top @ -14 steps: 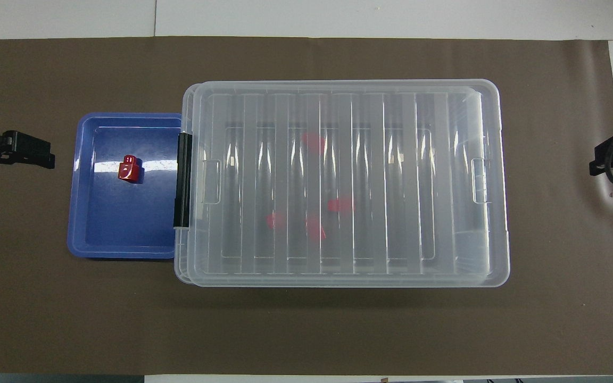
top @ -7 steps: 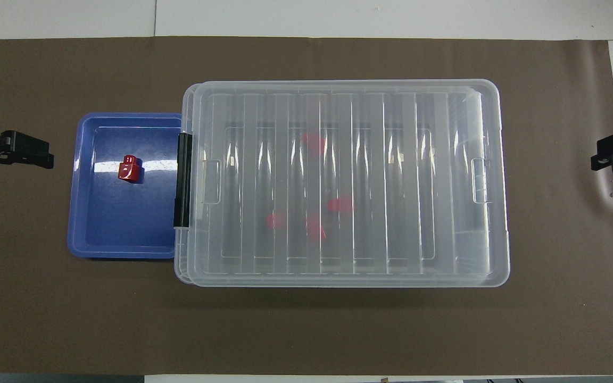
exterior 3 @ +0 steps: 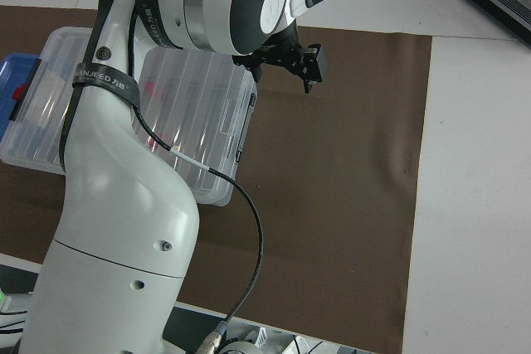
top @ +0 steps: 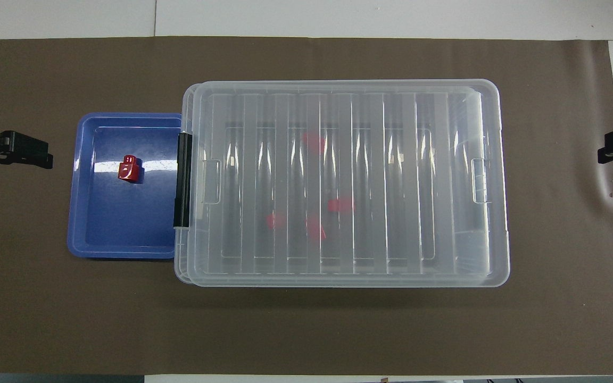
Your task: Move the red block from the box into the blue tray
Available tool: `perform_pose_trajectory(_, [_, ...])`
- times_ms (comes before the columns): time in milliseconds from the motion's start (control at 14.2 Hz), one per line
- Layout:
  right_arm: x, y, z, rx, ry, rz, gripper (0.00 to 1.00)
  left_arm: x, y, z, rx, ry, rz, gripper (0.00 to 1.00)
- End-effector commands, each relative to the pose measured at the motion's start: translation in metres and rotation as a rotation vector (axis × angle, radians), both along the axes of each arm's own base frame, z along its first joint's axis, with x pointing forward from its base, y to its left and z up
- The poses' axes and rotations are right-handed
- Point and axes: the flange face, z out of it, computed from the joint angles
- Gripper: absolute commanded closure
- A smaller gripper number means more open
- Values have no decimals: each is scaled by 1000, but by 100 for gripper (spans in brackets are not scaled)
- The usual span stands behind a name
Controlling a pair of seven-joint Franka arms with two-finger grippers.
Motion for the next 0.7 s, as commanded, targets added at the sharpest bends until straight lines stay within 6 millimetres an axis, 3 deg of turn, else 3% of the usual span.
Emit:
perform_pose_trajectory(0, [-7,-2,10,-5,-16,23,0,-7,-6,5,-19,-15,-30,0])
perform_pose_trajectory(634, [-6,-1,8,-5,-13,23,0,-4,-6,6,-54,-32,-67,0])
